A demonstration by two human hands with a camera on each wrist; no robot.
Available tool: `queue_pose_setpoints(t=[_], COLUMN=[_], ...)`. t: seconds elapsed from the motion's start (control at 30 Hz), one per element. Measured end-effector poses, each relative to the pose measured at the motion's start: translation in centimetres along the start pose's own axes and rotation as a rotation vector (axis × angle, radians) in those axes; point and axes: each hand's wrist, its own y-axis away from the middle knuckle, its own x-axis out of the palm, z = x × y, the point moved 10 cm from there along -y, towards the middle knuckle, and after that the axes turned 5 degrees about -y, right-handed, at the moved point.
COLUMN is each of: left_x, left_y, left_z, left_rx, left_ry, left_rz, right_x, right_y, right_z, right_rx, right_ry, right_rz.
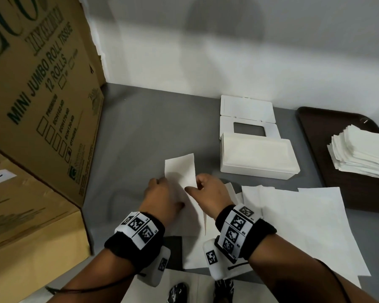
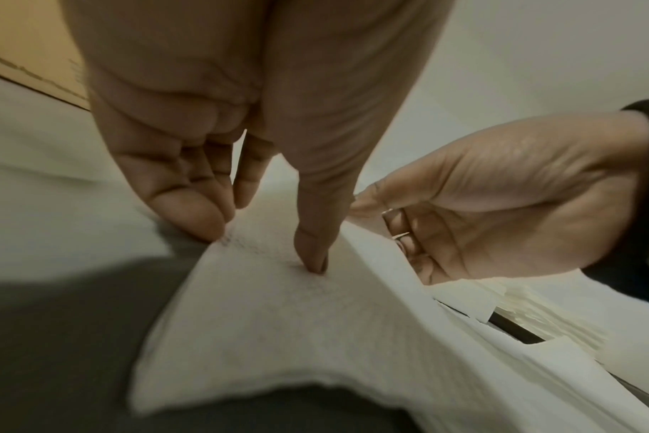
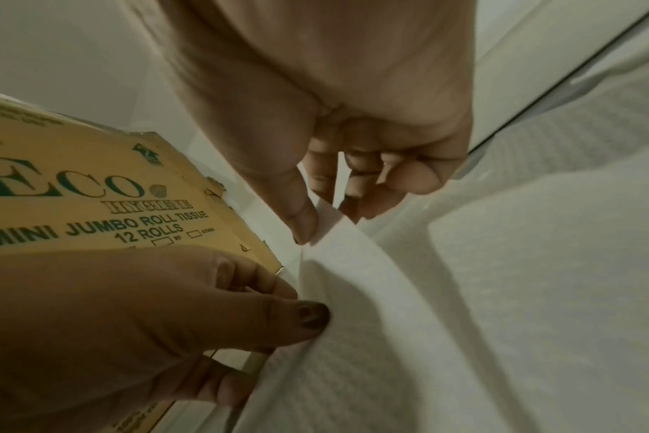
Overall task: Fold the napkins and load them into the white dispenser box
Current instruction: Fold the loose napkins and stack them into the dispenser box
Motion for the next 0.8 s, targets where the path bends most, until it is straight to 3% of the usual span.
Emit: queue_pose_setpoints(t=[0.13,0.27,0.37,0.47,0.63,0.8], left_x=[-0.9,-2.7,-2.9,-3.1,-3.1,-3.4], left_y=[0.2,0.1,0.2,0.4,-0.5,-1.7], left_z=[1.2,1.2,-0.3,-2.9,-7.4,-11.7], left_rx=[-0.041,0.038,0.082,0.183,0.334,0.402], left_ry=[0.173,0.408,0.686,0.924,0.689,0.558], left_rz=[-0.047,-0.138,0.000,0.137,0.284,0.307], right_x=[-0.2,-1.3,-2.8,-4.9,-10.3,-16.0], right_y=[-0.2,0.1,0.7,0.9,0.3,-0.6], right_z=[0.4,0.2,0.5,0.1,-1.2,-4.7], right_rx=[-0.044,0.001,0.043,0.104,0.109,0.160], right_ry=[-0.111,-0.452,-0.779,-0.934,-0.890,-0.753], right_rz=[0.010,0.052,0.109,0.128,0.121,0.029])
